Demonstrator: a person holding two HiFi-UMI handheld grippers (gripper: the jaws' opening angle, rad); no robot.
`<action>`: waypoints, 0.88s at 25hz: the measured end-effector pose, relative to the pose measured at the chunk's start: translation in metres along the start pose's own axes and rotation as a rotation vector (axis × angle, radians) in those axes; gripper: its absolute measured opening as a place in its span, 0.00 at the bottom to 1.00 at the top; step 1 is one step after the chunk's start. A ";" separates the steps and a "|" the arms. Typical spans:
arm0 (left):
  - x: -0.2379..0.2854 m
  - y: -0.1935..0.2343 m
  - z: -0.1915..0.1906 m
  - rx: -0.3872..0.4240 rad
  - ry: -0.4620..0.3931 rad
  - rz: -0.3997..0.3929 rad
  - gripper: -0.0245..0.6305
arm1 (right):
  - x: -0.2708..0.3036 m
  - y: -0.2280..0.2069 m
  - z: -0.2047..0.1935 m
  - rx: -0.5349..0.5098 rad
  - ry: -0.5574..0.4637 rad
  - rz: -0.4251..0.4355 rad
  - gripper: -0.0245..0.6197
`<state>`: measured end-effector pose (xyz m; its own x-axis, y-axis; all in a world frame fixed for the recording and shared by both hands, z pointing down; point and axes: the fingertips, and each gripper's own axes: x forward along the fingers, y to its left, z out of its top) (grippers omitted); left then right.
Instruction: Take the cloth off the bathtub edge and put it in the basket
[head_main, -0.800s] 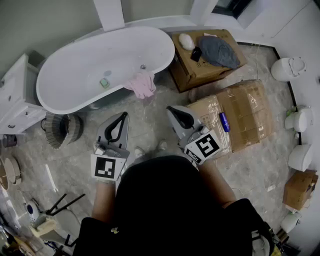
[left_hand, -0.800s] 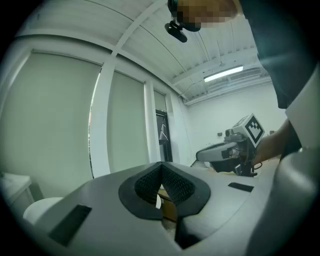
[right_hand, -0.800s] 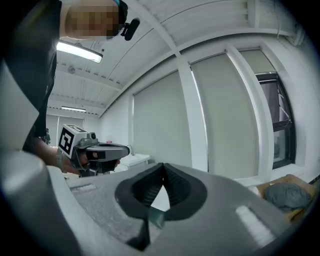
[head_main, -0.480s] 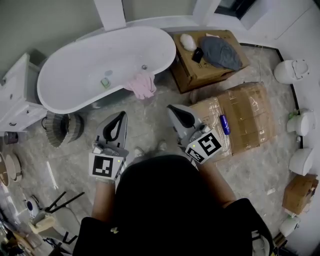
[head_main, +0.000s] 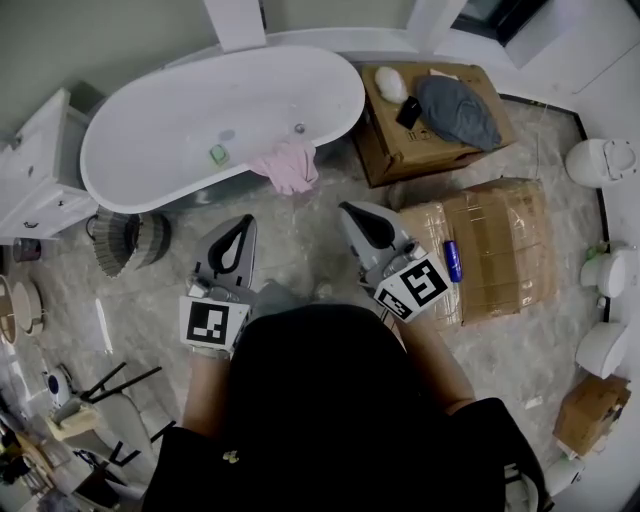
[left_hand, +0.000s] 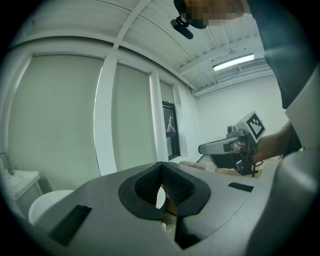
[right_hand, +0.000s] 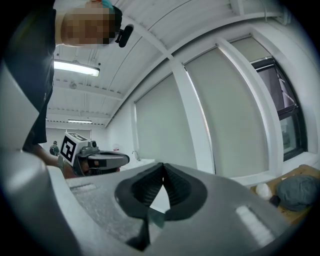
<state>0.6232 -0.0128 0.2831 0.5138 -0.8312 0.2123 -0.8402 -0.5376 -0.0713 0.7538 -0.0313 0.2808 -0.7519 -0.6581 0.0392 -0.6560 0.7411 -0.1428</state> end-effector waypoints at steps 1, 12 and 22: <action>0.003 0.002 -0.001 -0.002 0.001 0.006 0.05 | 0.004 -0.003 -0.001 -0.003 0.005 0.006 0.03; 0.030 0.088 -0.022 -0.038 0.011 0.029 0.05 | 0.098 -0.017 -0.023 0.004 0.074 0.014 0.03; 0.040 0.229 -0.045 -0.075 0.010 -0.018 0.05 | 0.233 -0.018 -0.049 -0.005 0.166 -0.054 0.03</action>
<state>0.4434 -0.1633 0.3190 0.5279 -0.8197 0.2225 -0.8415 -0.5403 0.0061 0.5877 -0.1914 0.3413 -0.7156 -0.6664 0.2094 -0.6959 0.7061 -0.1309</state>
